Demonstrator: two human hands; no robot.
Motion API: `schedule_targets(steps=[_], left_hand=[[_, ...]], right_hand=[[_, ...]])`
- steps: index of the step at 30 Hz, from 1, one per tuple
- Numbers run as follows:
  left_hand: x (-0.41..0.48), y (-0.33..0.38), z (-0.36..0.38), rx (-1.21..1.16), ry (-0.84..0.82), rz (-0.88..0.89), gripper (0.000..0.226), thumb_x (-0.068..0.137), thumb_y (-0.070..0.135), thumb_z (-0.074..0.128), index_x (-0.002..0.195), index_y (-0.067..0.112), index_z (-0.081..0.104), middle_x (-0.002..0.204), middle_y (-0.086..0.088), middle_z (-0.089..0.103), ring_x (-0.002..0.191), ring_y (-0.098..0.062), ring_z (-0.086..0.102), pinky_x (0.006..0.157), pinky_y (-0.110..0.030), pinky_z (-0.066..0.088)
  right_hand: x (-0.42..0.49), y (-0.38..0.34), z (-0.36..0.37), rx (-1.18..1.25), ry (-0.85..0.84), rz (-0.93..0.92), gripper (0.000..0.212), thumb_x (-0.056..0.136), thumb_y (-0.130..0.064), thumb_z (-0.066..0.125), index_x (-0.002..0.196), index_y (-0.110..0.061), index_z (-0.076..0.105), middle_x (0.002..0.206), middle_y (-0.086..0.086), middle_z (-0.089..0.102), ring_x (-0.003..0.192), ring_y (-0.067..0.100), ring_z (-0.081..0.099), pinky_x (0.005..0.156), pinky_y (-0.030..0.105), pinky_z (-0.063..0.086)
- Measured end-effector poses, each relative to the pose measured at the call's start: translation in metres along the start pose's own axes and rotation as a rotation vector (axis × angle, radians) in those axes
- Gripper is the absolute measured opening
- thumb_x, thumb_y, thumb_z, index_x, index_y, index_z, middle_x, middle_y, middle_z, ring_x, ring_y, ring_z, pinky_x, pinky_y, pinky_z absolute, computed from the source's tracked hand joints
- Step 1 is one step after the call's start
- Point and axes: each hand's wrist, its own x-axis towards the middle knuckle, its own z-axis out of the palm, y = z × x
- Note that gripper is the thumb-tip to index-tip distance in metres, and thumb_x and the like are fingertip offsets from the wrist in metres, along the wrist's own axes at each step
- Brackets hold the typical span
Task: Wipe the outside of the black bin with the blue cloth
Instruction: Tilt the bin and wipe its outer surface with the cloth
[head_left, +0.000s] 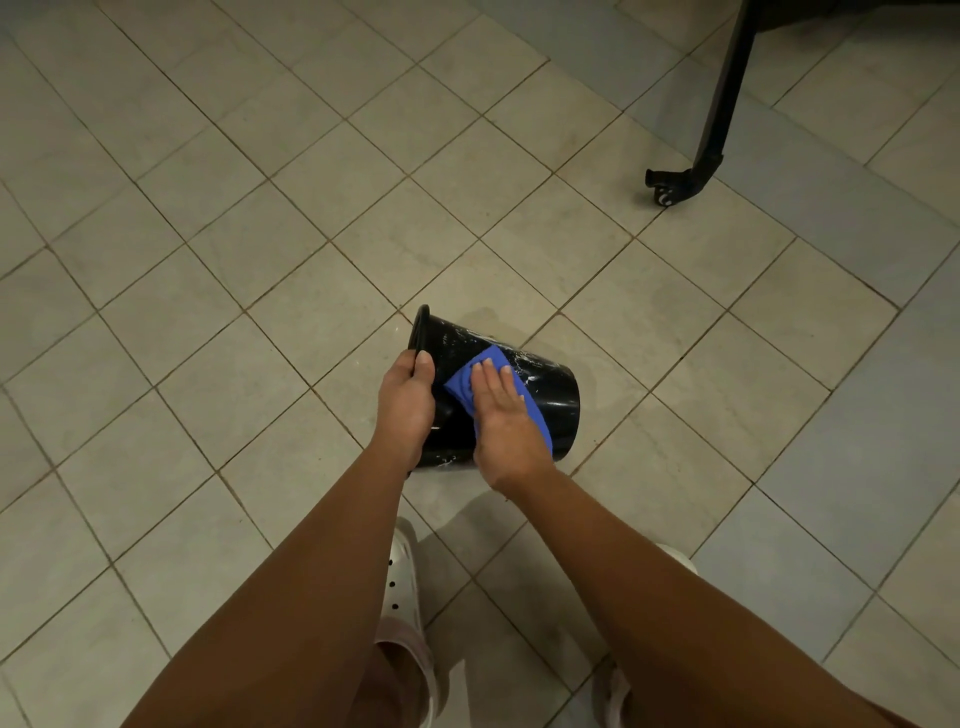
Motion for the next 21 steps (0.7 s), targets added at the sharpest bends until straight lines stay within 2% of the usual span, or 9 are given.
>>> schedule_targets(steps=[2,5,10,12,14,17,19,21], left_hand=[[0.000,0.000,-0.001,0.004,-0.009,-0.005,0.026,0.107,0.024,0.038,0.104,0.013,0.061,0.097,-0.006,0.067,0.092,-0.022,0.064,0.082,-0.035,0.052],[0.002,0.000,-0.002,0.005,-0.022,-0.012,0.025,0.108,0.024,0.038,0.101,0.013,0.060,0.094,-0.005,0.066,0.090,-0.021,0.064,0.081,-0.034,0.052],[0.003,0.005,-0.004,0.019,-0.031,0.017,0.026,0.108,0.023,0.038,0.095,0.014,0.059,0.090,-0.003,0.065,0.084,-0.018,0.062,0.073,-0.030,0.052],[0.002,0.006,-0.004,0.010,-0.042,0.013,0.026,0.107,0.023,0.038,0.099,0.015,0.062,0.096,-0.005,0.067,0.092,-0.021,0.064,0.082,-0.035,0.053],[0.002,0.007,-0.006,0.002,-0.072,-0.017,0.027,0.107,0.025,0.039,0.109,0.015,0.064,0.107,-0.008,0.069,0.104,-0.025,0.065,0.093,-0.042,0.053],[0.004,0.012,-0.012,-0.003,-0.110,-0.101,0.029,0.105,0.030,0.041,0.112,0.015,0.065,0.107,-0.011,0.070,0.106,-0.032,0.065,0.095,-0.048,0.052],[0.007,0.015,-0.014,-0.062,-0.152,-0.201,0.035,0.101,0.040,0.044,0.110,0.016,0.067,0.105,-0.015,0.072,0.103,-0.038,0.068,0.094,-0.051,0.053],[0.008,0.015,-0.016,-0.085,-0.179,-0.280,0.055,0.096,0.059,0.043,0.118,0.015,0.068,0.111,-0.017,0.073,0.104,-0.037,0.070,0.095,-0.054,0.054]], right_hand=[[-0.006,-0.004,0.005,-0.025,0.011,-0.010,0.077,0.088,0.006,0.040,0.148,-0.012,-0.005,0.157,0.003,-0.011,0.143,0.021,-0.016,0.118,0.038,0.005],[-0.010,-0.006,0.009,-0.045,-0.010,-0.092,0.076,0.088,0.005,0.039,0.148,-0.013,-0.004,0.157,0.004,-0.010,0.142,0.023,-0.017,0.117,0.036,-0.007],[0.004,0.005,0.000,-0.032,-0.033,-0.155,0.082,0.086,0.008,0.043,0.149,-0.019,-0.002,0.157,-0.002,-0.008,0.142,0.018,-0.016,0.117,0.038,-0.006],[0.008,0.006,-0.003,-0.015,-0.014,-0.106,0.080,0.089,0.005,0.044,0.149,-0.020,-0.003,0.157,-0.002,-0.008,0.143,0.017,-0.015,0.116,0.038,-0.004],[0.007,0.006,-0.004,0.027,0.036,-0.070,0.070,0.095,-0.004,0.043,0.149,-0.017,0.001,0.158,0.000,-0.003,0.144,0.018,-0.010,0.118,0.039,0.000],[0.001,0.017,-0.003,0.131,0.155,-0.120,0.054,0.097,-0.017,0.045,0.146,-0.011,0.023,0.154,0.006,0.021,0.144,0.020,0.011,0.118,0.040,0.014],[-0.003,0.025,-0.001,0.123,0.192,-0.158,0.055,0.094,-0.024,0.053,0.143,-0.009,0.034,0.150,0.008,0.032,0.141,0.023,0.023,0.115,0.043,0.021],[-0.006,0.029,0.003,0.063,0.168,-0.188,0.063,0.091,-0.032,0.057,0.145,-0.013,0.031,0.151,0.005,0.029,0.142,0.023,0.019,0.117,0.039,0.016]])
